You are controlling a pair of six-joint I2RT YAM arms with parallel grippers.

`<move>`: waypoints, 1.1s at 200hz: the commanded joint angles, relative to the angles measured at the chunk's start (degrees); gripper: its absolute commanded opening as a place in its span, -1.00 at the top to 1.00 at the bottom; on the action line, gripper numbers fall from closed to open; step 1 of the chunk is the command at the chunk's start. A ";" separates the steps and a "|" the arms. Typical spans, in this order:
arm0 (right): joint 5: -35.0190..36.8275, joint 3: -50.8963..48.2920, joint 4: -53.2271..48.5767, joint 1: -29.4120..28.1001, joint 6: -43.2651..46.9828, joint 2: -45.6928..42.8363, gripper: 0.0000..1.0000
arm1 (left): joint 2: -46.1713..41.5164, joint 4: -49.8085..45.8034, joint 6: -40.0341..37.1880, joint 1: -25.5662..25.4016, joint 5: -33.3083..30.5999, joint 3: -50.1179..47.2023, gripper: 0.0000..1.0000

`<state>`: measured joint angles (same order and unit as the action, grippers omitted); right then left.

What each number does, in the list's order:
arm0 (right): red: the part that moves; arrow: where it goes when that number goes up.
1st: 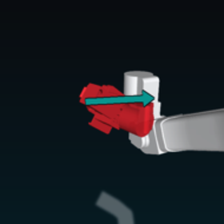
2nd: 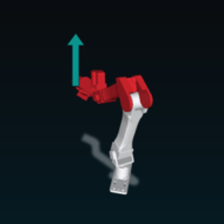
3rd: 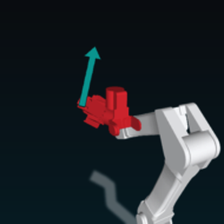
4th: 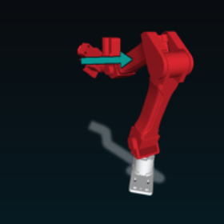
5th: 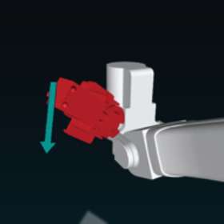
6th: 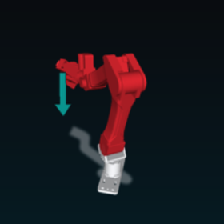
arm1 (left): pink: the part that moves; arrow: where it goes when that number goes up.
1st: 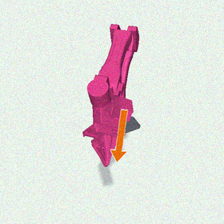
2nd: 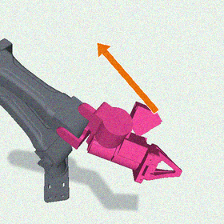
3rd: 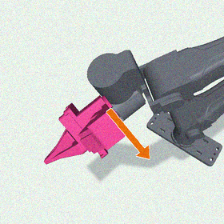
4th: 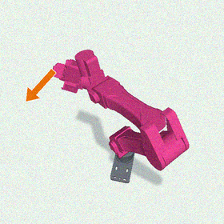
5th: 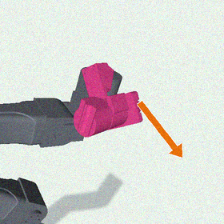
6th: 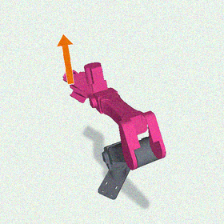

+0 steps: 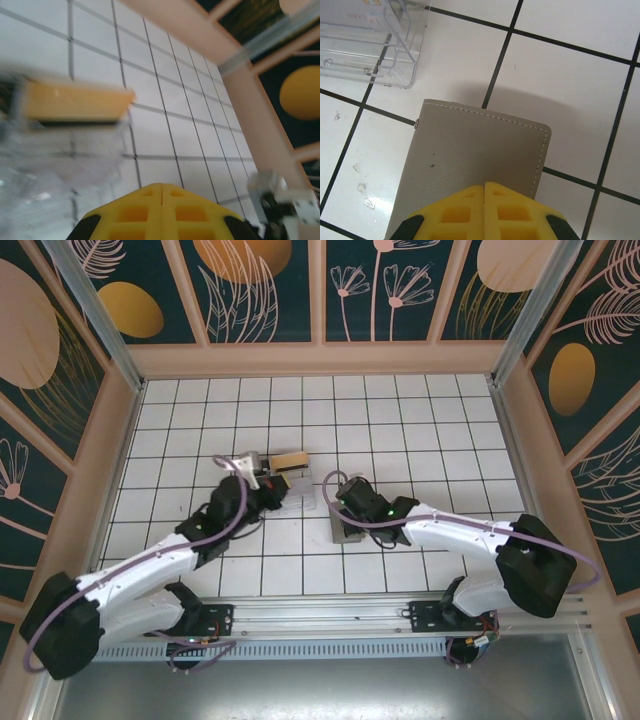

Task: Take the credit cards out of the card holder

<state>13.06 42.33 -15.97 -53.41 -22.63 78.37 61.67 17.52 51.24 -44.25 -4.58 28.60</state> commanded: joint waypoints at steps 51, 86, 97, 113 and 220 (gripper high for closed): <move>-2.41 -4.80 9.21 1.68 -3.62 -1.38 1.00 | 20.31 14.04 9.58 -12.22 -3.84 2.24 1.00; -3.65 -7.03 11.27 2.19 -5.13 -1.91 1.00 | 28.33 18.87 11.18 -12.43 1.13 4.00 1.00; -3.95 -7.47 11.77 2.26 -5.48 -2.09 1.00 | 30.26 20.10 11.60 -12.44 2.29 4.53 1.00; -4.66 -8.32 12.74 2.34 -5.91 -2.41 1.00 | 32.44 21.01 11.69 -12.52 3.69 5.53 1.00; -5.05 -11.05 13.77 3.93 -8.72 -6.75 1.00 | 42.29 0.01 13.62 -12.53 1.11 14.04 1.00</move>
<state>8.45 32.84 -4.01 -50.65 -29.30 75.50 101.75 26.96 63.46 -56.42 -1.37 40.64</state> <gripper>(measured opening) 0.066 0.069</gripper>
